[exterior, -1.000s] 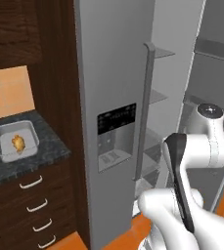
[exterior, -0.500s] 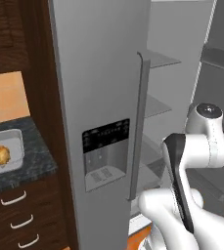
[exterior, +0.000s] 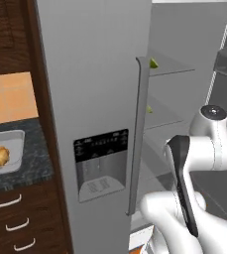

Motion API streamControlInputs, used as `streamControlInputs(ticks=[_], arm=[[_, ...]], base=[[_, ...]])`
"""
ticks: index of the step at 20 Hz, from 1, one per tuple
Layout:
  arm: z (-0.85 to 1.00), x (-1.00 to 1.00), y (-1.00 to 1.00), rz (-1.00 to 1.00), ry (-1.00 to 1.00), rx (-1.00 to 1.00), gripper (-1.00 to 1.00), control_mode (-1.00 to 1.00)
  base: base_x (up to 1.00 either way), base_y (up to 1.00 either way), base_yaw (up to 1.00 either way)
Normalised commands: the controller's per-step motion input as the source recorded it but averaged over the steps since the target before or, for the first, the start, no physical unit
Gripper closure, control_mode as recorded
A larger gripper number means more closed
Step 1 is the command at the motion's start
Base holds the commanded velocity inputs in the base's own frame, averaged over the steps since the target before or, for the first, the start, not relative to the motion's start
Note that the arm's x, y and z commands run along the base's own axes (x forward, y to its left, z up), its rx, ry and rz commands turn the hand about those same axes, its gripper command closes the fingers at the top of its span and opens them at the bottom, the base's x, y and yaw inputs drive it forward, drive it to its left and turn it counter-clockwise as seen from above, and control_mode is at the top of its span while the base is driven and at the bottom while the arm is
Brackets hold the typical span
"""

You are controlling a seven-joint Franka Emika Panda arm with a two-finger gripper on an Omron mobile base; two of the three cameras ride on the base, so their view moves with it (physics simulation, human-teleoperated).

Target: Place one lemon wedge and one chicken drumstick in each tupperware on the nearby counter, to pack two identical lunches.

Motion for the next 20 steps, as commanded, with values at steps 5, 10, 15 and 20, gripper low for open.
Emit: streamControlInputs(ticks=[5,10,15,20], arm=[[0.00,0.00,0.00,0.00,0.00,0.00,-1.00,1.00],[0.00,0.00,0.00,0.00,0.00,0.00,-1.00,1.00],[0.00,0.18,-0.10,0.05,-0.01,0.04,-1.00,-1.00],[0.01,0.88,-0.07,-0.01,0.00,0.03,-1.00,-1.00]], base=[[0.56,-0.24,0.27],[0.42,-0.40,0.25],[0.20,-0.14,0.12],[0.00,0.00,0.00]])
